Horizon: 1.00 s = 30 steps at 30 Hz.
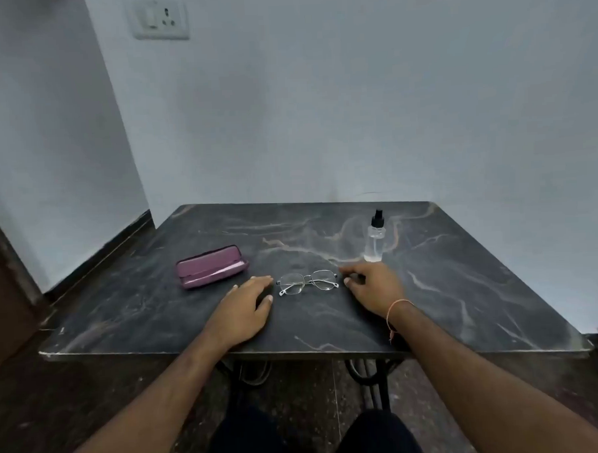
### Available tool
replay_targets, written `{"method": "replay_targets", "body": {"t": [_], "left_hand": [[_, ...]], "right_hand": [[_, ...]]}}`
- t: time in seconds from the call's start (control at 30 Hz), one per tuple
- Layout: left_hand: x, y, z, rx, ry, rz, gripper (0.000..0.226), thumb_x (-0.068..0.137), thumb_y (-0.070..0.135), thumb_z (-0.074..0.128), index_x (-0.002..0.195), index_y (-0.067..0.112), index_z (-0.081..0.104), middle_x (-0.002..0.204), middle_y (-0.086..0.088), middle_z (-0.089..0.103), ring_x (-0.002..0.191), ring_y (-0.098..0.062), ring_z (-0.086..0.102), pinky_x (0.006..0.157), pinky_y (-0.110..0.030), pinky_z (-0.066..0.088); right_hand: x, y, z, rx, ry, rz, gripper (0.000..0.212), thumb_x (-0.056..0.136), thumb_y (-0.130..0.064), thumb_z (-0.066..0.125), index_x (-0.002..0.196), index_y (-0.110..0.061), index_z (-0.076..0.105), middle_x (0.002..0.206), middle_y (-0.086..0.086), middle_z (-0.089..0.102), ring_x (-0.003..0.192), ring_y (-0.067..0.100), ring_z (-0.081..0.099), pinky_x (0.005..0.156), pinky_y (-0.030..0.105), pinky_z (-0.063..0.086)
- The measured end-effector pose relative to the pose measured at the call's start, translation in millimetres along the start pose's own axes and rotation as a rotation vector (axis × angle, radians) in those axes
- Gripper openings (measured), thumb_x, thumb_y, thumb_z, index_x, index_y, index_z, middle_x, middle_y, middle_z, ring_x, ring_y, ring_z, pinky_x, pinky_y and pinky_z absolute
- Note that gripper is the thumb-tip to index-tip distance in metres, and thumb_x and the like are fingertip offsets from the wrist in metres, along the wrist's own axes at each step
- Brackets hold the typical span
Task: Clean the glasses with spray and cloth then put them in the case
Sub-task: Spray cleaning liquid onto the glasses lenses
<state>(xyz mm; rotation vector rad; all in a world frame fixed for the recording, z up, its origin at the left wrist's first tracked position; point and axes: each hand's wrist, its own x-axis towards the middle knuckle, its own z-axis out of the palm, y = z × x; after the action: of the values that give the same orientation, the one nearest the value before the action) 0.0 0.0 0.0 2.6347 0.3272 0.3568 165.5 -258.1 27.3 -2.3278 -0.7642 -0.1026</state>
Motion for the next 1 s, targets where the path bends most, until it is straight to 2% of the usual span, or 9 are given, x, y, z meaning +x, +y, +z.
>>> {"method": "replay_targets", "body": {"t": [0.13,0.23,0.33,0.47,0.57,0.63,0.7,0.83,1.0], "left_hand": [[21.2,-6.5,3.4,-0.072,0.010,0.007,0.047,0.109,0.031,0.061,0.156,0.026,0.058,0.161,0.009,0.058,0.153,-0.015,0.051,0.130,-0.050,0.036],[32.4,-7.7,7.8,-0.129,0.038,-0.019,0.045,0.106,0.035,0.067,0.150,0.032,0.063,0.157,0.014,0.060,0.148,-0.011,0.054,0.129,-0.051,0.037],[34.4,-10.5,10.1,-0.163,0.045,-0.015,0.037,0.104,0.036,0.071,0.141,0.040,0.070,0.155,0.017,0.059,0.146,-0.008,0.055,0.129,-0.052,0.037],[32.2,-10.0,8.9,-0.208,0.045,-0.010,0.023,0.104,0.037,0.073,0.121,0.051,0.078,0.151,0.023,0.060,0.142,-0.003,0.056,0.128,-0.054,0.038],[32.0,-4.5,6.2,-0.285,0.075,-0.020,0.023,0.103,0.039,0.075,0.109,0.061,0.076,0.139,0.031,0.066,0.149,-0.002,0.050,0.131,-0.049,0.034],[32.5,2.1,3.2,-0.416,0.113,-0.021,0.024,0.103,0.034,0.076,0.110,0.057,0.079,0.124,0.035,0.074,0.141,0.004,0.057,0.123,-0.035,0.044],[34.8,10.6,-1.0,-0.619,0.143,-0.023,0.024,0.104,0.022,0.077,0.114,0.043,0.083,0.116,0.025,0.081,0.122,0.006,0.071,0.111,-0.025,0.055],[45.0,24.9,-9.2,-0.936,0.143,-0.030,0.025,0.103,0.008,0.073,0.113,0.028,0.085,0.113,0.009,0.085,0.112,-0.005,0.078,0.096,-0.016,0.058],[62.8,35.4,-12.1,-1.142,0.132,-0.072,0.023,0.095,0.023,0.076,0.117,0.020,0.083,0.115,0.000,0.086,0.114,-0.007,0.078,0.097,-0.019,0.056]], "right_hand": [[11.8,0.1,1.3,-0.003,-0.030,-0.062,0.026,0.094,-0.021,0.078,0.117,-0.029,0.083,0.116,-0.007,0.080,0.104,0.013,0.071,0.093,0.026,0.053],[20.2,7.3,6.7,-0.015,-0.024,-0.118,0.021,0.092,-0.027,0.080,0.111,-0.034,0.084,0.113,-0.012,0.080,0.103,0.016,0.069,0.097,0.038,0.057],[24.9,16.0,12.1,-0.046,-0.021,-0.150,0.018,0.090,-0.040,0.077,0.107,-0.040,0.082,0.107,-0.023,0.075,0.104,0.017,0.067,0.096,0.041,0.056],[26.9,19.8,14.1,-0.027,-0.034,-0.184,0.016,0.088,-0.049,0.073,0.102,-0.044,0.079,0.095,-0.031,0.069,0.101,0.013,0.066,0.091,0.040,0.056],[29.0,21.9,13.4,0.105,-0.049,-0.115,0.009,0.091,-0.047,0.075,0.099,-0.048,0.079,0.089,-0.025,0.076,0.090,0.004,0.069,0.084,0.034,0.057],[27.3,20.6,13.7,0.302,-0.051,-0.049,0.011,0.093,-0.035,0.080,0.098,-0.044,0.081,0.083,-0.018,0.077,0.074,-0.001,0.067,0.075,0.026,0.055],[26.4,14.2,12.5,0.508,-0.054,-0.018,0.011,0.095,-0.023,0.080,0.101,-0.032,0.083,0.081,-0.011,0.077,0.068,-0.002,0.061,0.071,0.020,0.051],[30.0,-0.4,4.5,0.835,-0.060,0.009,0.013,0.098,-0.007,0.075,0.108,-0.012,0.081,0.089,-0.004,0.081,0.078,0.002,0.067,0.075,0.016,0.054],[39.8,-6.5,1.9,1.059,-0.105,0.114,0.017,0.093,-0.016,0.079,0.109,-0.016,0.082,0.109,0.006,0.082,0.094,0.022,0.070,0.077,0.028,0.058]]}}
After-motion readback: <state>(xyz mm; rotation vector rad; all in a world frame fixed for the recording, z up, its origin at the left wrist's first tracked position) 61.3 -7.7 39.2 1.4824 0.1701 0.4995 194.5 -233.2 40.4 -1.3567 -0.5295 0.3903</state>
